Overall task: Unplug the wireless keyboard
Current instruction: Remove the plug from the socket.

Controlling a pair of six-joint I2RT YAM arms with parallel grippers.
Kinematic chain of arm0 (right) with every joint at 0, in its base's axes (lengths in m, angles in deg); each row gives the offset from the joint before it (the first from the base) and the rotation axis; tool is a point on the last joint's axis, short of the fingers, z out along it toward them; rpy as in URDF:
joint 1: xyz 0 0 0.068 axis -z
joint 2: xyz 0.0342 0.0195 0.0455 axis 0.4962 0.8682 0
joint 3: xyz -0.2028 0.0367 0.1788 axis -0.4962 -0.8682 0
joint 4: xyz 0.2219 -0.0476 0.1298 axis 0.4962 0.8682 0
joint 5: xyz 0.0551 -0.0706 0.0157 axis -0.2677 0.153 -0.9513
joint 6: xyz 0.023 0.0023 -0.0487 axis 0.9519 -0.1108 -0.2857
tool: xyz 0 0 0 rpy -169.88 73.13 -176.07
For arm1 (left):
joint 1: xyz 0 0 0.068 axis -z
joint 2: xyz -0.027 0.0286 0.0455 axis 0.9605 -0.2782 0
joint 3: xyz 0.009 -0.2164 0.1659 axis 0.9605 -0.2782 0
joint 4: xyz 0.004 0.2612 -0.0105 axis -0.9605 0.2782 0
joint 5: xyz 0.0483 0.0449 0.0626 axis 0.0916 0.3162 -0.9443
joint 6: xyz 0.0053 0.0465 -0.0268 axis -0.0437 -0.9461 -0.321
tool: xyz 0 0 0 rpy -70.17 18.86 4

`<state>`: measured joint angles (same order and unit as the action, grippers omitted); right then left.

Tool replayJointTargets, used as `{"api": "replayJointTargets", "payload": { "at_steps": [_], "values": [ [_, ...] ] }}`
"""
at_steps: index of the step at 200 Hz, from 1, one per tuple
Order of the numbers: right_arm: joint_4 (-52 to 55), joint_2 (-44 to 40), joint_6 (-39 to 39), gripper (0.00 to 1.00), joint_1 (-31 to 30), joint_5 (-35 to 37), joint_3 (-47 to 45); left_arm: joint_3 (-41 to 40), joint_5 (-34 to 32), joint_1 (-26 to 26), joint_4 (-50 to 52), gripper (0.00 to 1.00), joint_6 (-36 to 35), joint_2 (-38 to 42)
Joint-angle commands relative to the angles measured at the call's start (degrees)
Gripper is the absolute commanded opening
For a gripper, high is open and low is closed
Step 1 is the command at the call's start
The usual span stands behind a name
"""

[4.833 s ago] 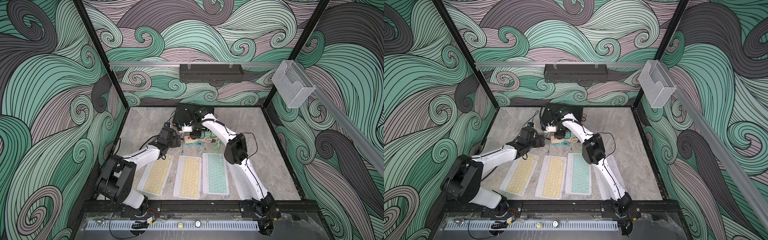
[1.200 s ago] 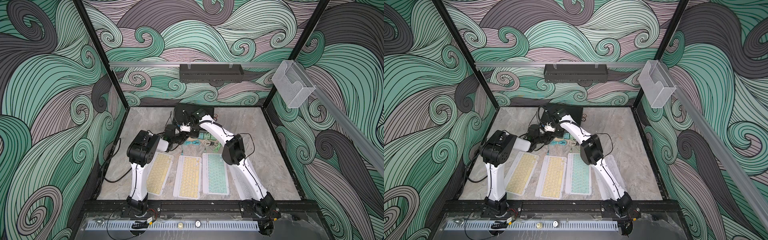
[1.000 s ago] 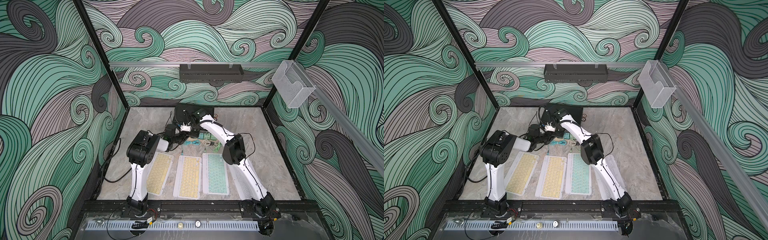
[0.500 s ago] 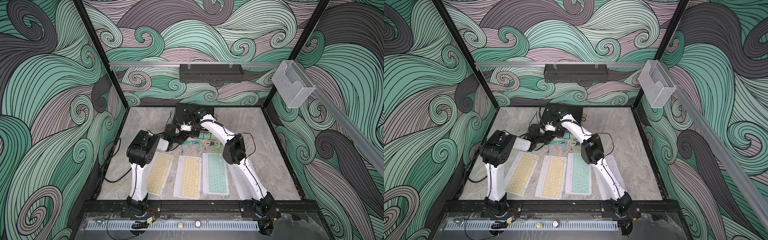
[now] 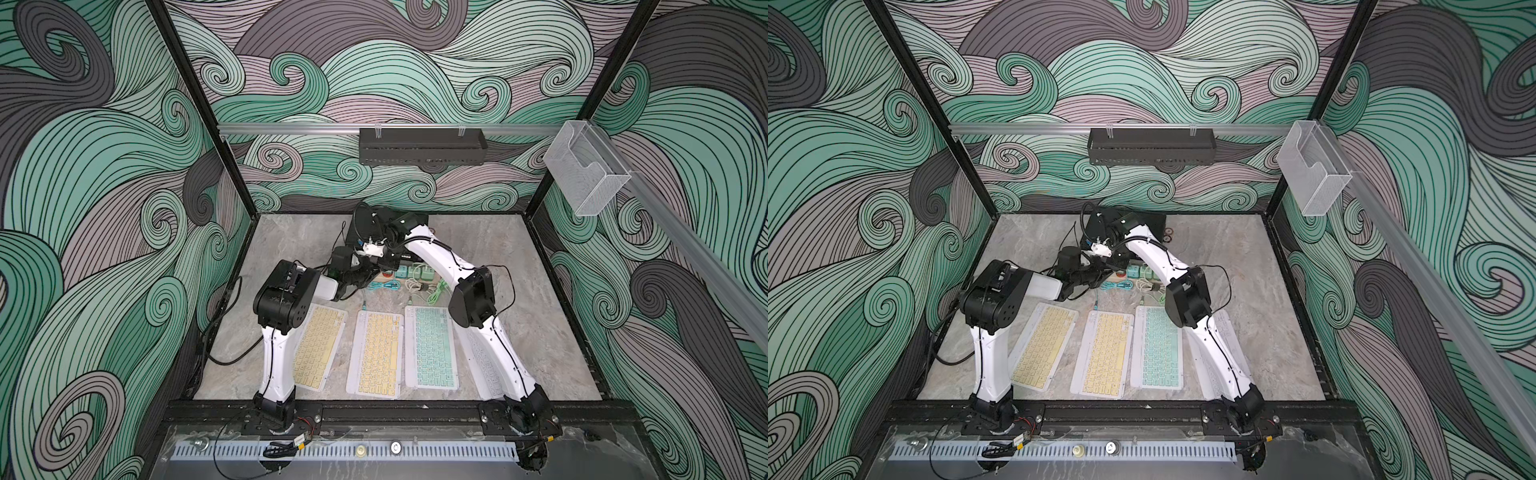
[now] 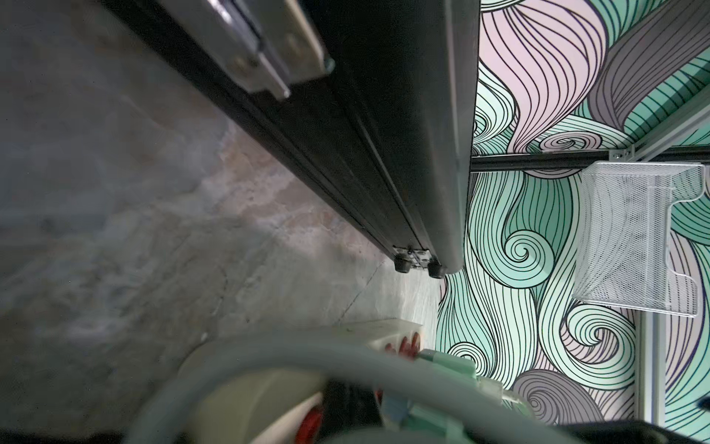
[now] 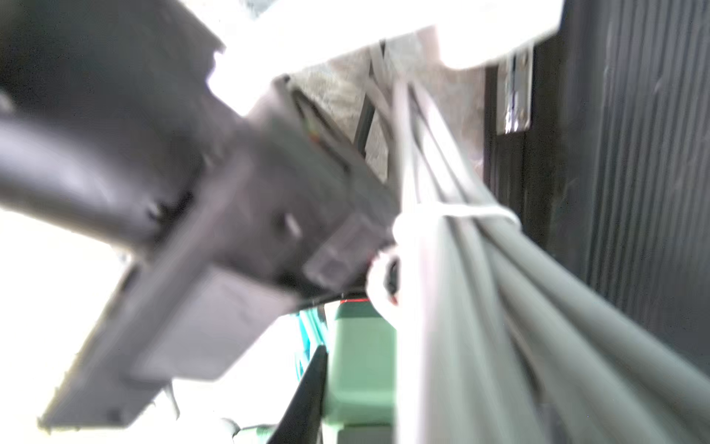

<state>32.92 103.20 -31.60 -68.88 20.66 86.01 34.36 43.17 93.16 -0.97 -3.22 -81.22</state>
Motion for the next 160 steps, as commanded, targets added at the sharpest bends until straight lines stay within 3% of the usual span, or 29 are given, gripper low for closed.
{"api": "replayJointTargets", "payload": {
  "at_steps": [1, 23, 109, 127, 160],
  "values": [
    [-1.1, -2.7, -1.0, 0.0, -1.1, 0.0, -0.9, -3.1, -3.0, 0.4, 17.6, 0.0, -1.8, -4.4],
    [-1.2, -3.5, -0.3, 0.0, -0.5, -5.3, -0.5, -3.2, -2.9, 0.1, 17.8, 0.0, -1.8, -4.4],
    [-3.0, -7.5, 3.3, 0.0, -0.8, -3.3, -1.4, -3.1, -2.8, -0.5, 21.1, 0.0, -6.3, 0.3],
    [-7.3, -10.6, 6.7, 0.0, -1.2, -2.6, -6.4, -3.4, -3.1, -0.6, 22.6, 0.0, -9.2, 3.9],
    [-18.8, -18.1, 8.8, 0.0, -2.9, -5.6, -21.0, -4.8, -6.9, -0.6, 25.6, 0.17, -15.9, 13.1]
  ]
}}
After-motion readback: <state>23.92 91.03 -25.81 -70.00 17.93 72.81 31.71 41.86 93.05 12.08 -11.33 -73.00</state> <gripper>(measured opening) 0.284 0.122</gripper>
